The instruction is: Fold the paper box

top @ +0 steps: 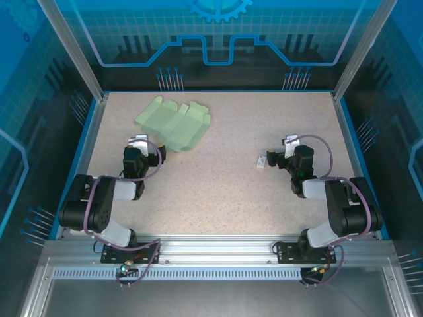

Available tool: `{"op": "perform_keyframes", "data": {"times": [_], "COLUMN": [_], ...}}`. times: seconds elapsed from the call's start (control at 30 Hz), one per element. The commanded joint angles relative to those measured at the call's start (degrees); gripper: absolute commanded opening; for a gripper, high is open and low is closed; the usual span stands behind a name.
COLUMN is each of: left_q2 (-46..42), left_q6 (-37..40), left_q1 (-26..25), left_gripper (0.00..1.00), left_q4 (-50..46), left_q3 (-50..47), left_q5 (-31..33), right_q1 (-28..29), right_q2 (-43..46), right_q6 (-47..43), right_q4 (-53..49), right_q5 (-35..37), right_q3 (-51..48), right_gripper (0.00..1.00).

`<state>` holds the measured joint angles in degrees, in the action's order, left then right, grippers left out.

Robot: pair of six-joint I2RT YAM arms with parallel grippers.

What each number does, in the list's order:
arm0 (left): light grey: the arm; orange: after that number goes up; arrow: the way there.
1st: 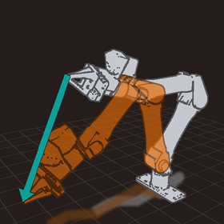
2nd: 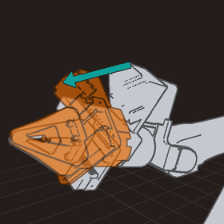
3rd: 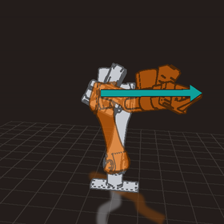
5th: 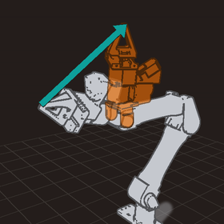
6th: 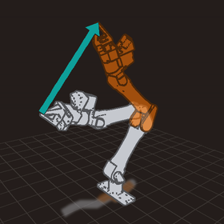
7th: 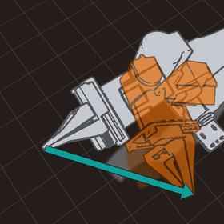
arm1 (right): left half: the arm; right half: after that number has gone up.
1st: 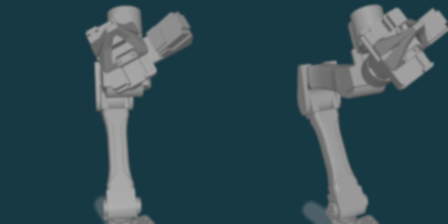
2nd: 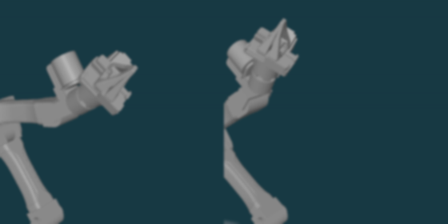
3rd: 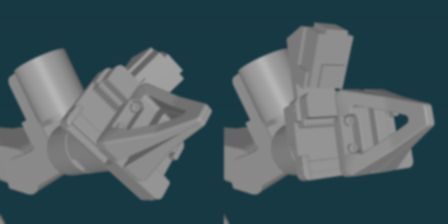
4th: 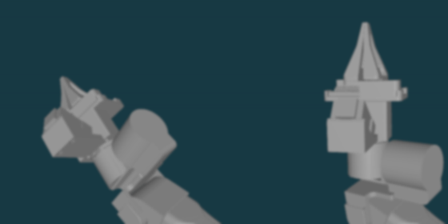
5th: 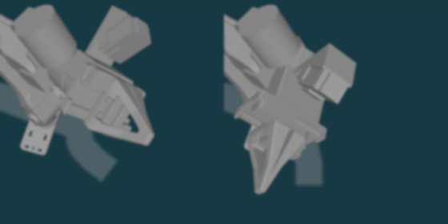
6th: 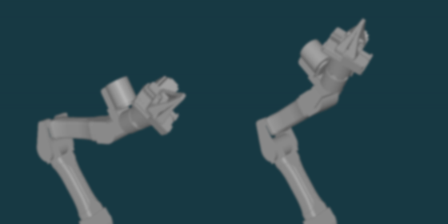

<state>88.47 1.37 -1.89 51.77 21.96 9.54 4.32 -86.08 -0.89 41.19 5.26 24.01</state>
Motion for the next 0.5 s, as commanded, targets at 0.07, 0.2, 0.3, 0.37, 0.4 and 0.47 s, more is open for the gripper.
{"op": "perform_keyframes", "data": {"times": [0.07,0.2,0.3,0.37,0.4,0.47], "left_q2": [-1.19,-8.91,-15.88,-17.85,-18.05,-17.90], "left_q6": [-4.01,-4.38,-10.85,-13.99,-13.90,-16.93], "left_q1": [1.45,1.36,1.46,1.47,1.38,1.28], "left_gripper": [0.99,0.99,0.99,0.99,0.99,0.99], "left_q4": [0.63,-10.56,-27.53,-37.21,-39.93,-45.11], "left_q3": [-0.51,1.77,7.25,11.71,13.18,15.98], "left_q5": [2.84,4.51,8.65,5.31,2.52,-1.54], "right_q1": [-0.37,0.26,-0.51,-1.38,-1.73,-1.04], "right_q2": [0.63,8.38,14.07,17.53,18.65,21.31], "right_q6": [0.79,3.54,10.84,17.81,19.42,21.15], "right_q4": [0.75,-16.81,-27.87,-37.64,-40.72,-43.72], "right_q5": [0.53,5.87,13.09,18.68,18.26,15.33], "right_q3": [1.26,7.48,10.76,13.44,14.38,14.96], "right_gripper": [1.00,1.00,1.00,1.00,1.00,1.00]}}
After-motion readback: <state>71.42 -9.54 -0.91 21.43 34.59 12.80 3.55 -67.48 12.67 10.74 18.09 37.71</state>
